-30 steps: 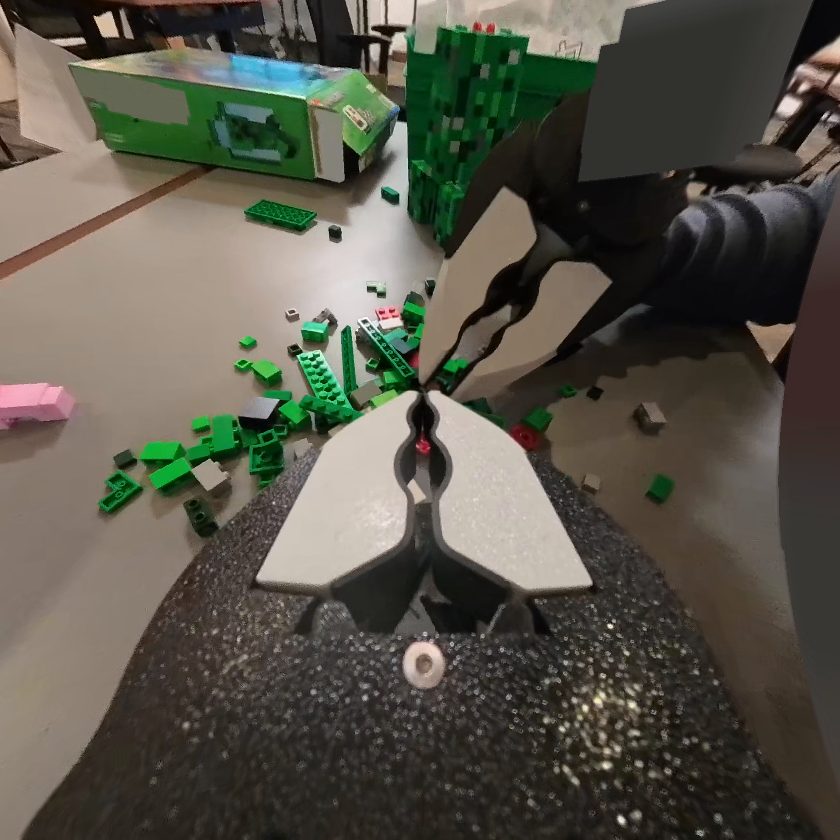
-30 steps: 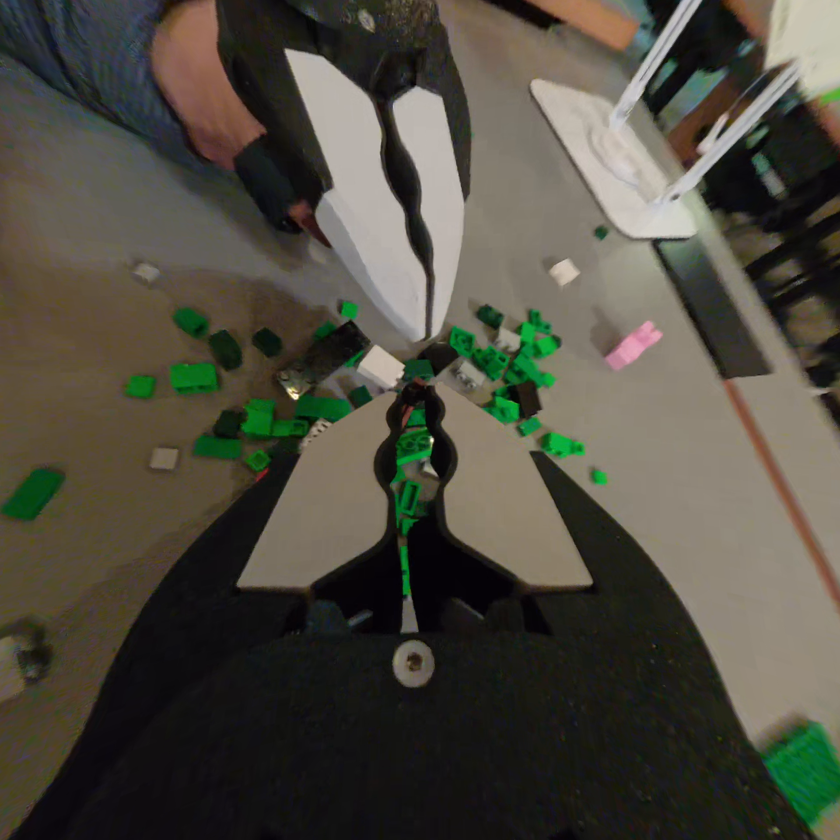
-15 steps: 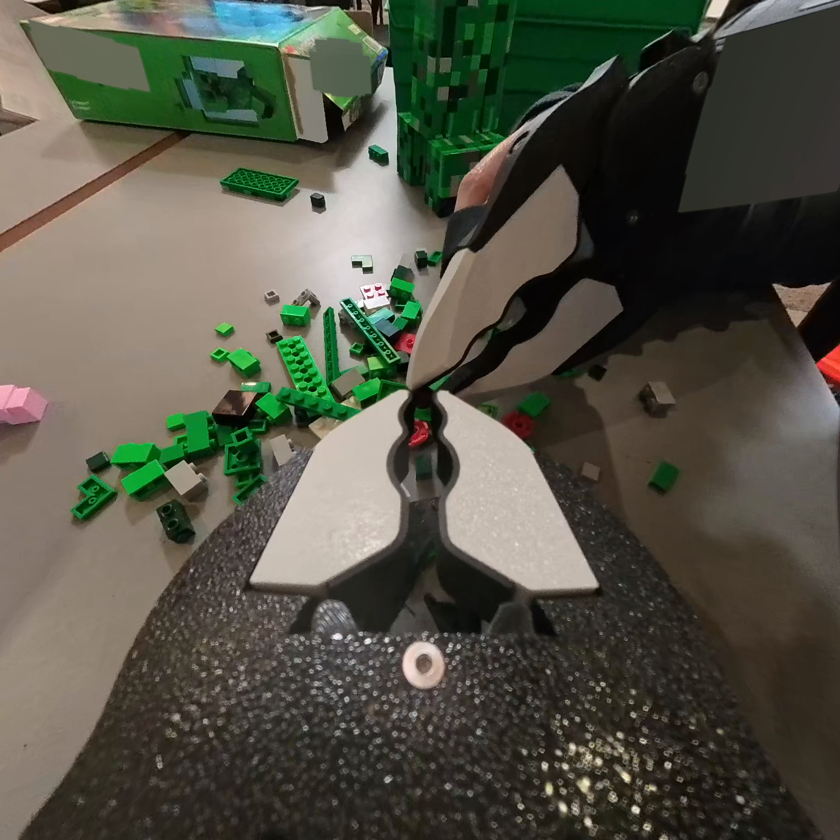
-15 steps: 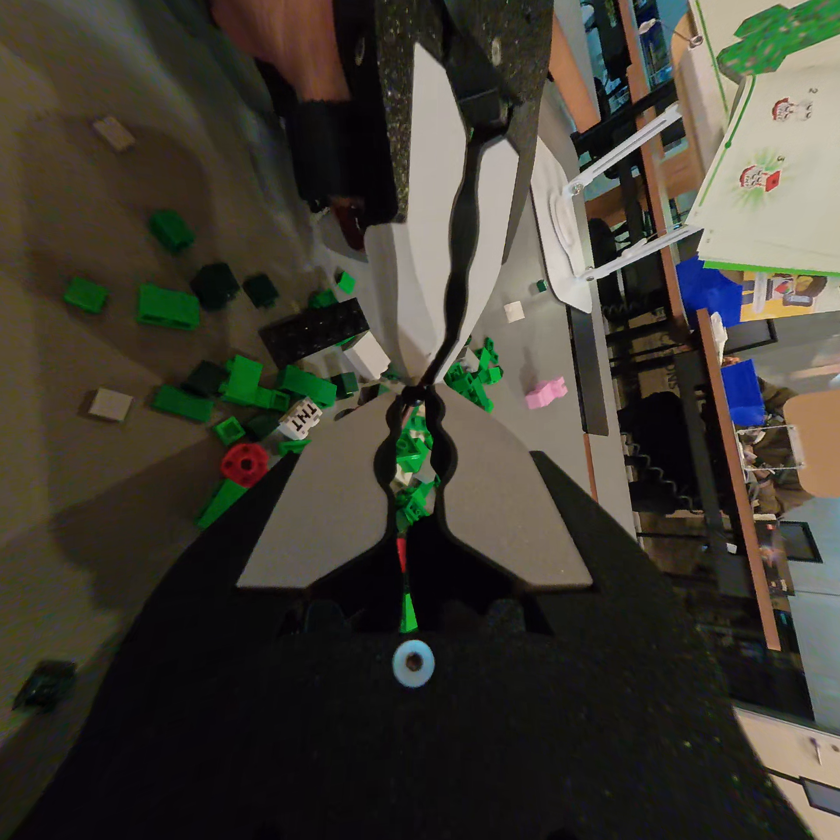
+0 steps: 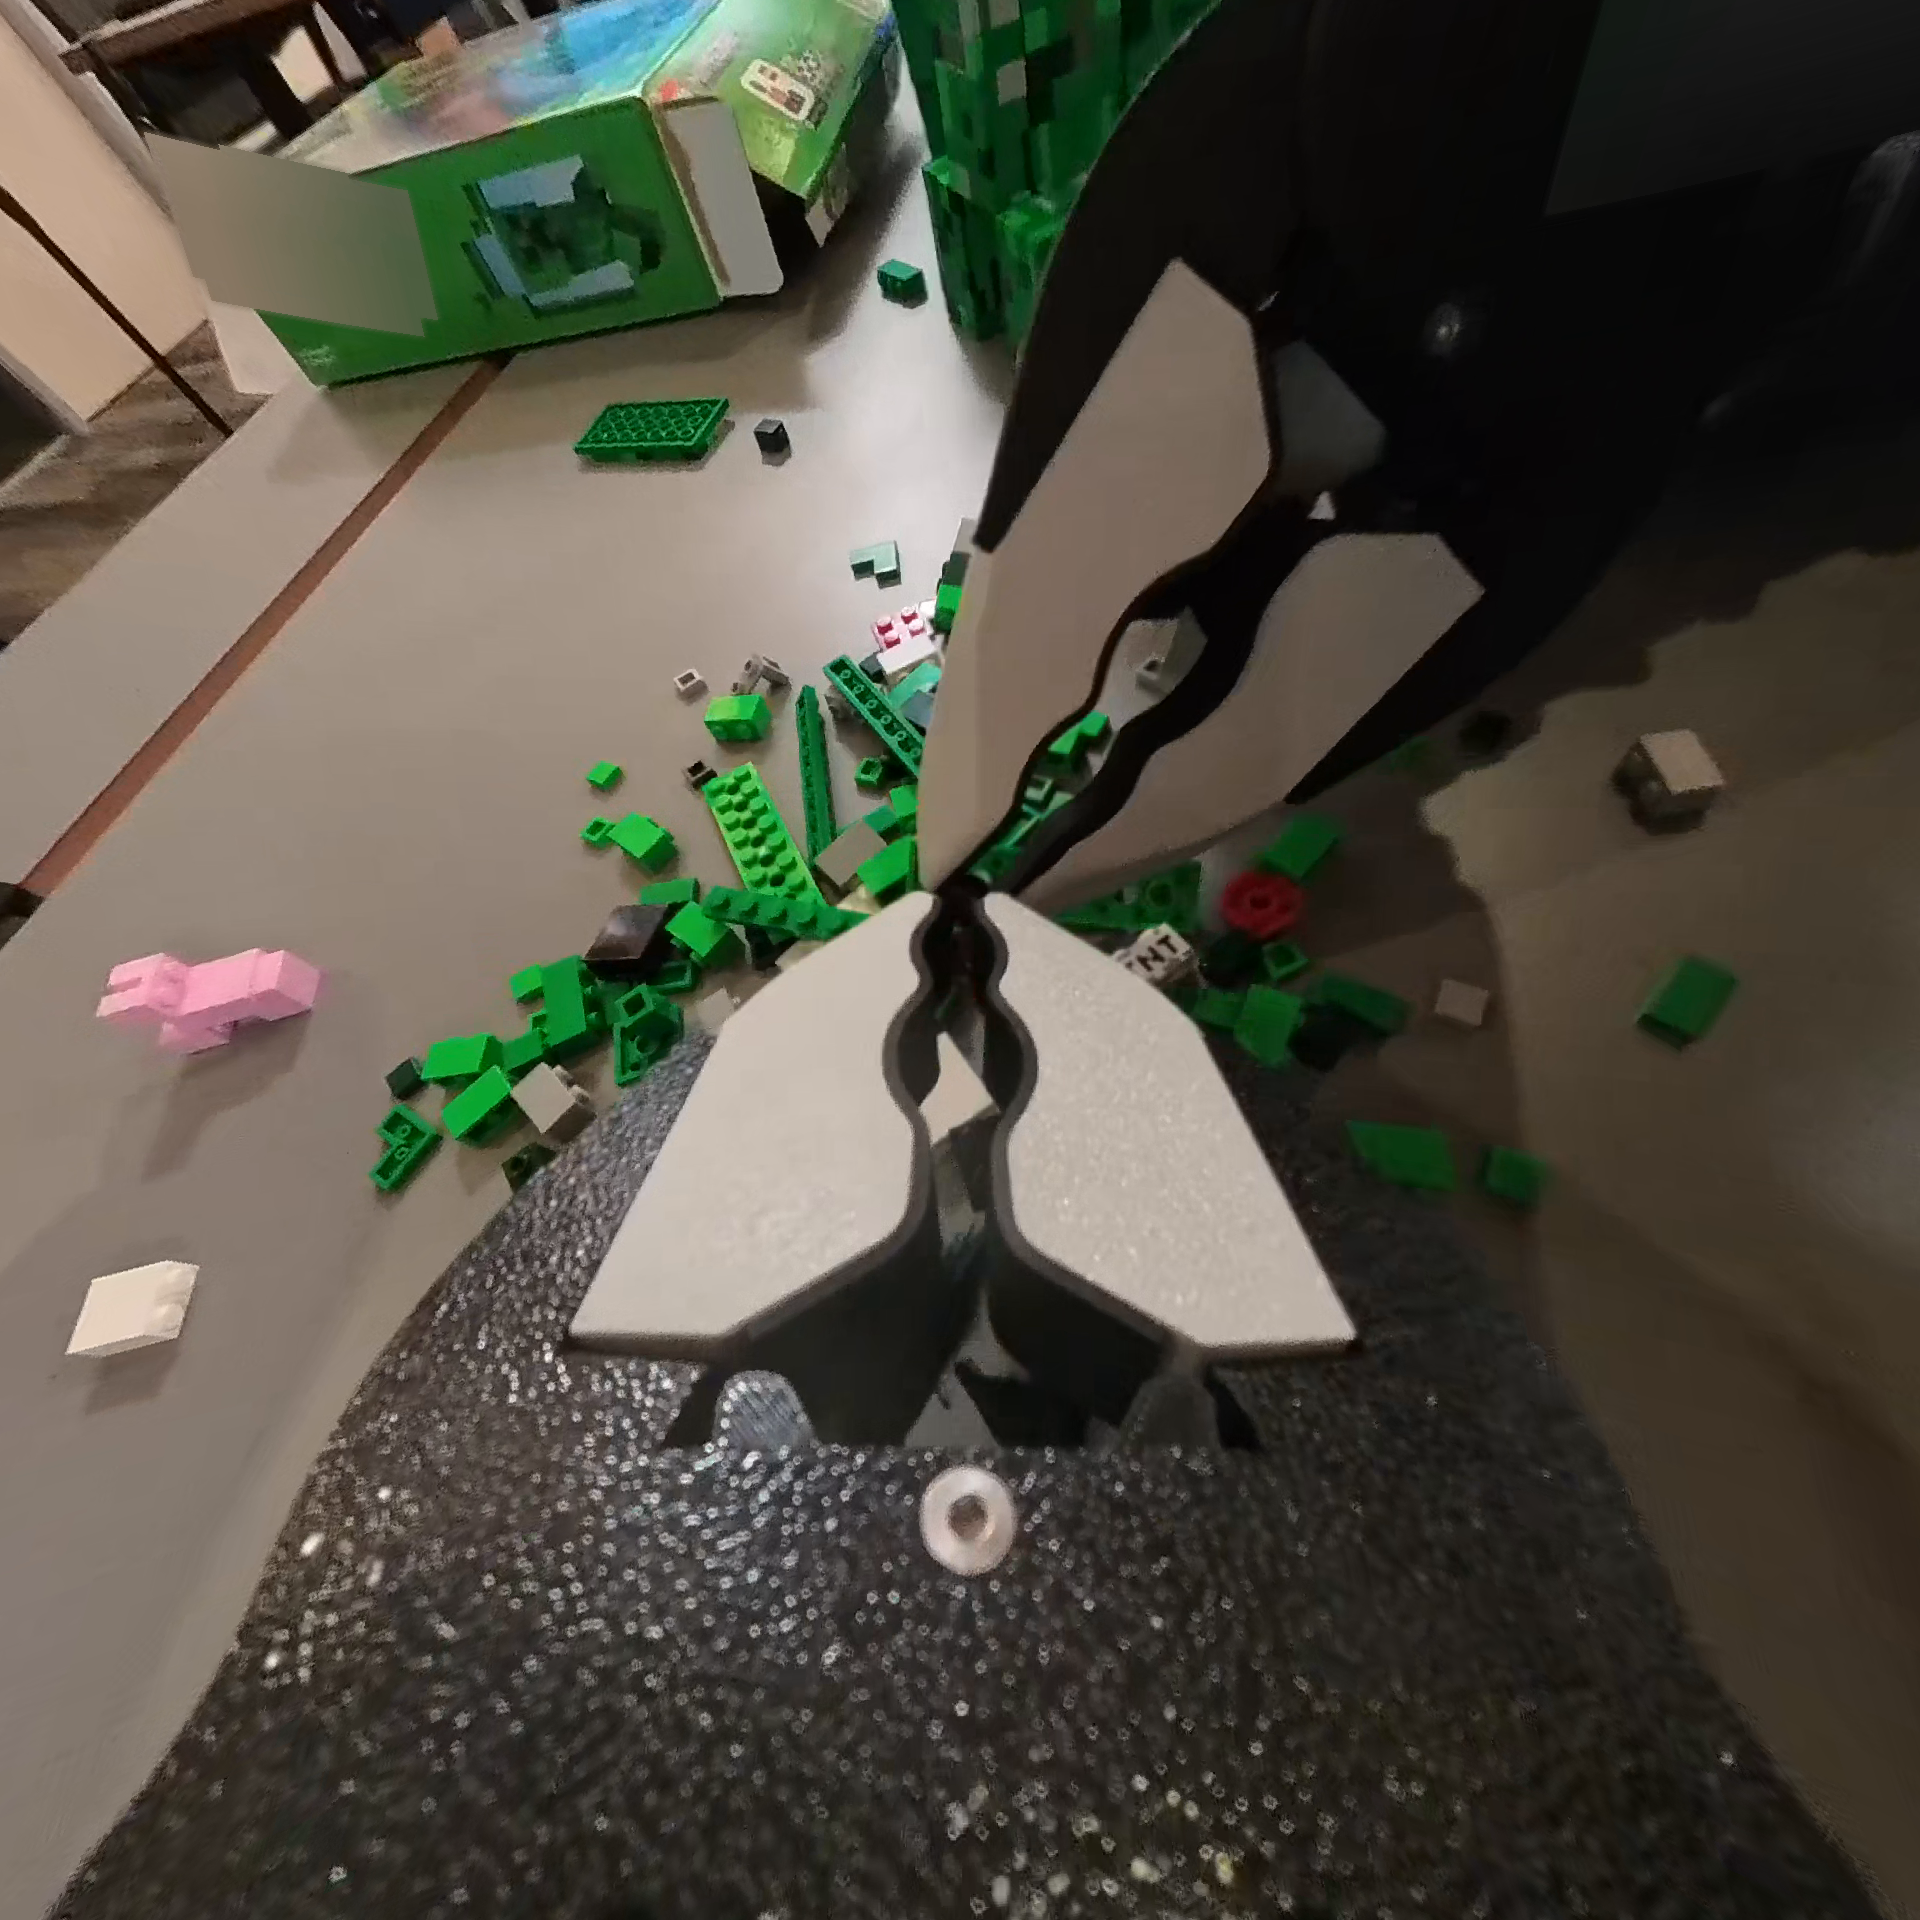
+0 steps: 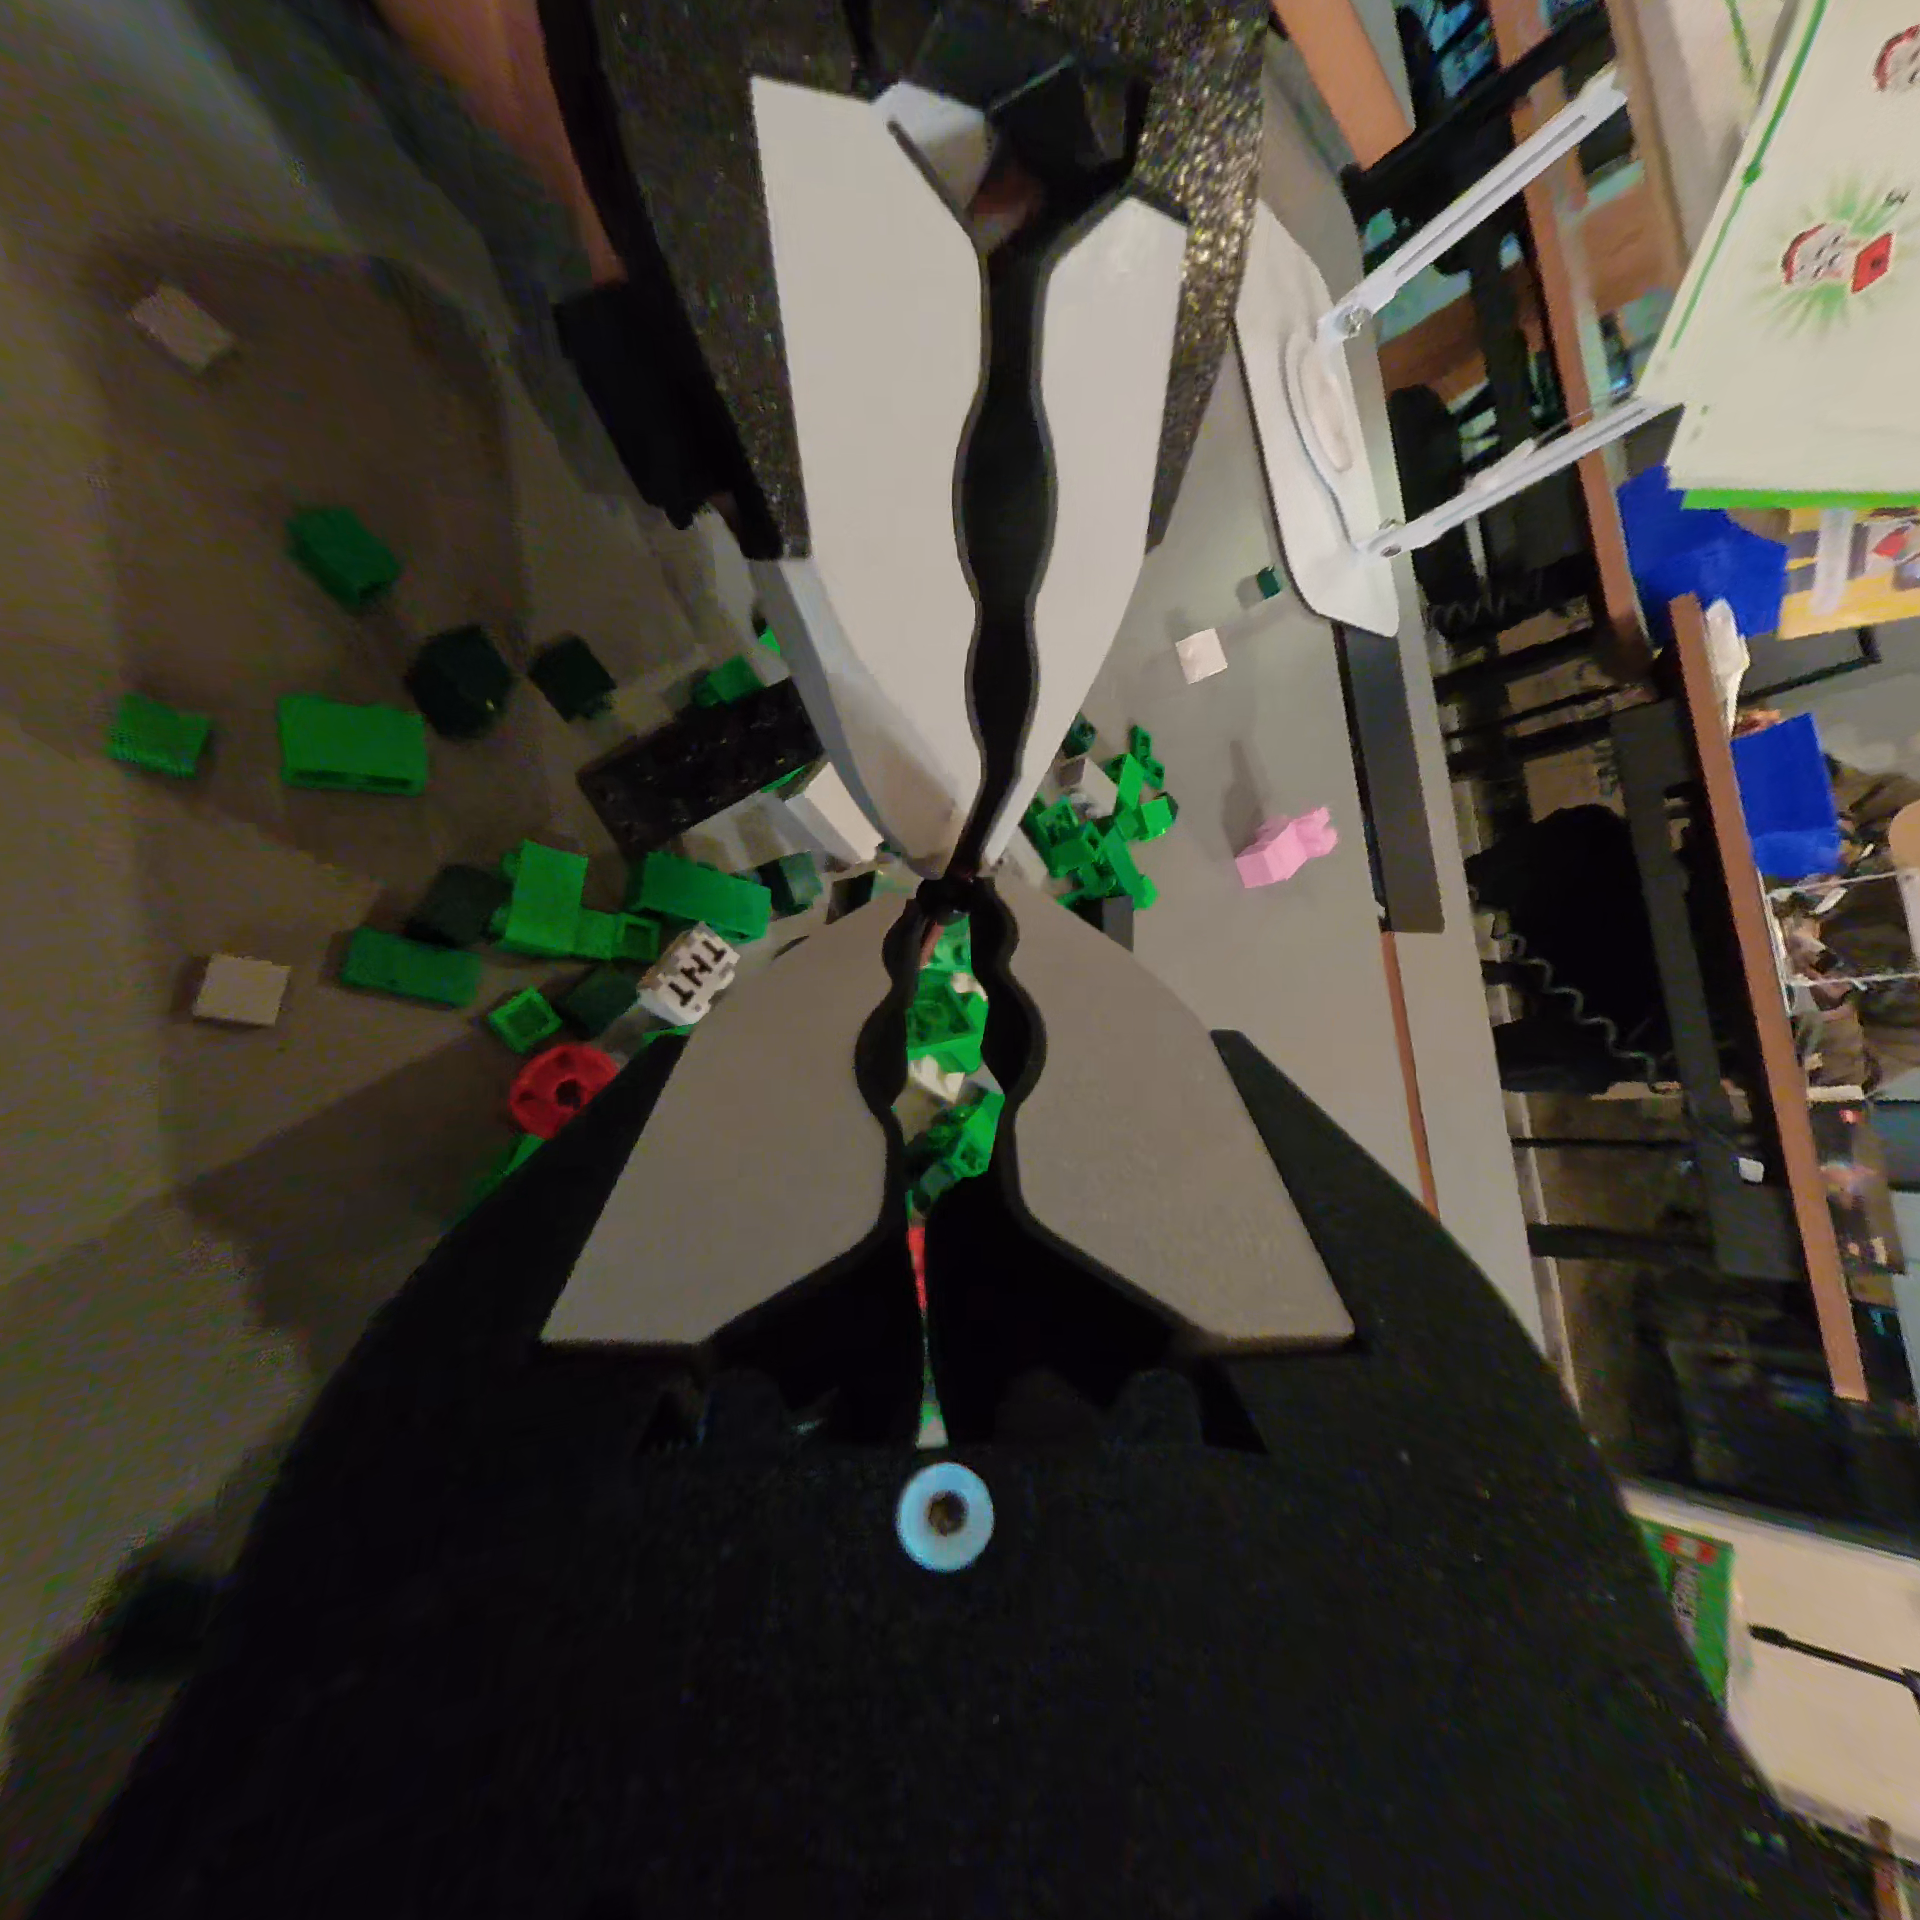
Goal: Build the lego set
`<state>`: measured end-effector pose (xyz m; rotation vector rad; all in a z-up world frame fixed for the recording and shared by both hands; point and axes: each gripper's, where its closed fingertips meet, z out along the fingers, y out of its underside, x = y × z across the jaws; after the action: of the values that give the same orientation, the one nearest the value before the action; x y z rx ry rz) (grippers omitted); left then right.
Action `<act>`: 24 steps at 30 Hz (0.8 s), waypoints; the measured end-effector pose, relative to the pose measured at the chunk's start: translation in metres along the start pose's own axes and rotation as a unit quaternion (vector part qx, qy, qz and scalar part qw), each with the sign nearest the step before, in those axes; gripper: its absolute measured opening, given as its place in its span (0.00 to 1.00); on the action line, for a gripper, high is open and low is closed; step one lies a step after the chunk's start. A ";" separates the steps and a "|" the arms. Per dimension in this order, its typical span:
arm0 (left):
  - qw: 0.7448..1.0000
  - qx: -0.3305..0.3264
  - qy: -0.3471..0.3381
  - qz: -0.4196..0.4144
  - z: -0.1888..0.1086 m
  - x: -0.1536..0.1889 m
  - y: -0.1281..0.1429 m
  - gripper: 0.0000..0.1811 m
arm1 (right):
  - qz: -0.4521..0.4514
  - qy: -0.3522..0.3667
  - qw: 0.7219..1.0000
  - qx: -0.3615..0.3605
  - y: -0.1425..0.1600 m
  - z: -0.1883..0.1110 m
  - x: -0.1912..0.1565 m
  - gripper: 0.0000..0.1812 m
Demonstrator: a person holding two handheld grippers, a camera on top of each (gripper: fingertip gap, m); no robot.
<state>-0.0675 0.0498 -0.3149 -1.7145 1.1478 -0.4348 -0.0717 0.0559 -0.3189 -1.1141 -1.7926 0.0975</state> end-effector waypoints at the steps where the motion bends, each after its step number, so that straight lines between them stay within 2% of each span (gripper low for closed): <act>1: 1.000 -0.001 -0.003 0.004 0.000 0.000 0.001 0.02 | 0.006 -0.002 1.000 -0.004 0.001 0.001 -0.001 0.06; 4: 1.000 0.005 -0.015 0.008 0.000 -0.003 0.001 0.01 | 0.054 -0.026 0.998 -0.024 0.008 0.004 -0.004 0.05; 5: 0.999 0.034 -0.026 -0.003 -0.007 -0.008 -0.008 0.01 | 0.061 -0.043 0.995 -0.068 0.025 0.008 -0.009 0.05; 6: 0.998 0.054 -0.033 -0.019 -0.014 -0.015 -0.015 0.00 | 0.067 -0.034 0.995 -0.072 0.031 0.011 -0.009 0.06; 7: 0.997 0.060 -0.046 -0.029 -0.017 -0.022 -0.015 0.00 | 0.067 -0.041 0.996 -0.046 0.025 0.010 -0.011 0.06; 9: 0.998 0.028 -0.041 -0.048 -0.011 -0.024 0.005 0.00 | 0.073 -0.046 0.996 -0.024 0.013 0.010 -0.014 0.06; 14: 0.998 0.025 -0.036 -0.034 -0.006 -0.020 0.004 0.00 | 0.105 -0.047 0.993 -0.020 0.022 0.014 -0.011 0.06; 19: 0.995 0.061 -0.073 0.011 -0.009 -0.021 -0.006 0.00 | 0.186 -0.024 0.980 0.064 0.011 0.006 0.009 0.06; 24: 0.993 0.102 -0.058 -0.009 -0.010 -0.011 -0.022 0.00 | 0.325 -0.039 0.923 0.200 -0.011 -0.013 0.033 0.06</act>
<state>-0.0688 0.0551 -0.2889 -1.5525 0.9703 -0.4421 -0.0720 0.0680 -0.2841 -1.3610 -1.3123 0.8755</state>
